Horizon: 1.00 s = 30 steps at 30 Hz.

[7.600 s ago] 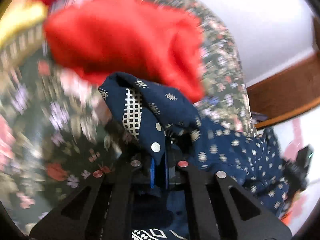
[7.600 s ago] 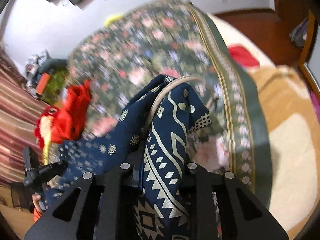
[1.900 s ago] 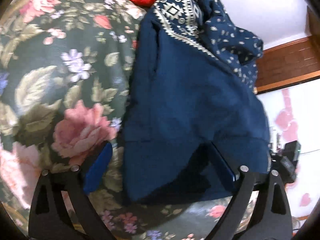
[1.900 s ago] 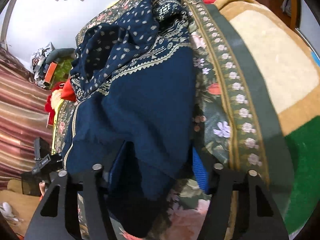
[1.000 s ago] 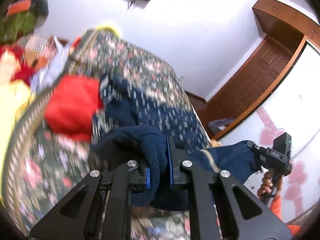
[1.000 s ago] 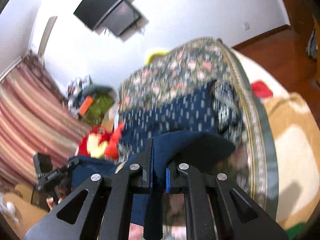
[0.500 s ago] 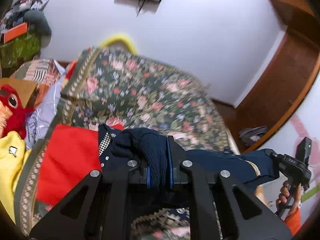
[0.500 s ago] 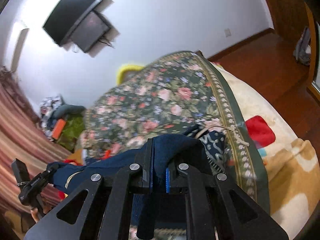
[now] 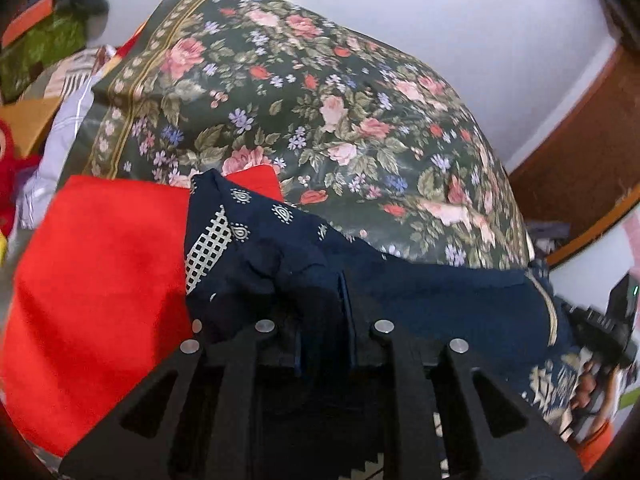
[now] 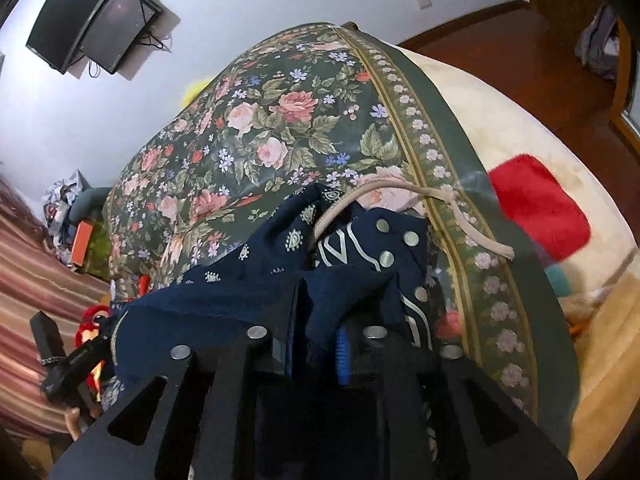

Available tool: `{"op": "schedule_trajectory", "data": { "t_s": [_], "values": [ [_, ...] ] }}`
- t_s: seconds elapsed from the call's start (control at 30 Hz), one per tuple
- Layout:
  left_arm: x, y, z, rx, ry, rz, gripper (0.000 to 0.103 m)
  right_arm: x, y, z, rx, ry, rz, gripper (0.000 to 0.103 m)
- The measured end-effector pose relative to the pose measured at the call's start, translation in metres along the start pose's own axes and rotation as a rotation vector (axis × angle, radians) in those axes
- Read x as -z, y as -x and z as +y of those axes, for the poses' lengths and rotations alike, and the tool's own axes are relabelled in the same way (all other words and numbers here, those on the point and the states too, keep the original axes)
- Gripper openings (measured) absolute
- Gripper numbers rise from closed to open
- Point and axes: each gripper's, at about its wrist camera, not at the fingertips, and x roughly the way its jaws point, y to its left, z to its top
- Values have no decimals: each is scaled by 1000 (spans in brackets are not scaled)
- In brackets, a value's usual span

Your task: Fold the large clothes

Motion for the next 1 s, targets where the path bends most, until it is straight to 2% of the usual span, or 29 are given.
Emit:
{"op": "schedule_trajectory", "data": {
  "t_s": [0.1,0.13,0.17,0.23,0.33,0.43,0.5,0.53,0.6,0.7,0.77,0.87,1.0],
  "values": [
    [6,15,-11,-70,-50,4,29,3,16,-2,8,-8,-3,18],
    [11,23,-18,-114,-80,-8,37,6,26,-2,23,2,-16,18],
    [14,29,-22,-150,-106,-21,53,9,36,0,48,20,-28,18],
    [26,47,-35,-225,-189,-73,68,16,46,3,114,55,-54,22],
    [42,68,-52,-257,-303,-124,73,29,64,8,138,123,-66,24],
    [60,80,-65,-191,-377,-103,86,46,74,17,124,194,-47,28],
    [72,76,-71,-133,-407,-46,87,56,73,25,119,241,-35,37],
    [77,70,-75,-127,-420,-16,87,60,70,28,120,258,-32,43],
    [81,55,-78,-124,-422,14,87,68,60,34,125,295,-17,47],
    [75,30,-74,-84,-346,57,94,76,29,38,147,309,39,48],
    [67,25,-70,-42,-284,54,95,78,8,37,167,283,77,49],
    [51,21,-67,23,-223,53,95,73,-1,43,166,278,57,54],
    [31,3,-69,15,-219,71,95,49,-14,59,144,287,39,56]
  ]
}}
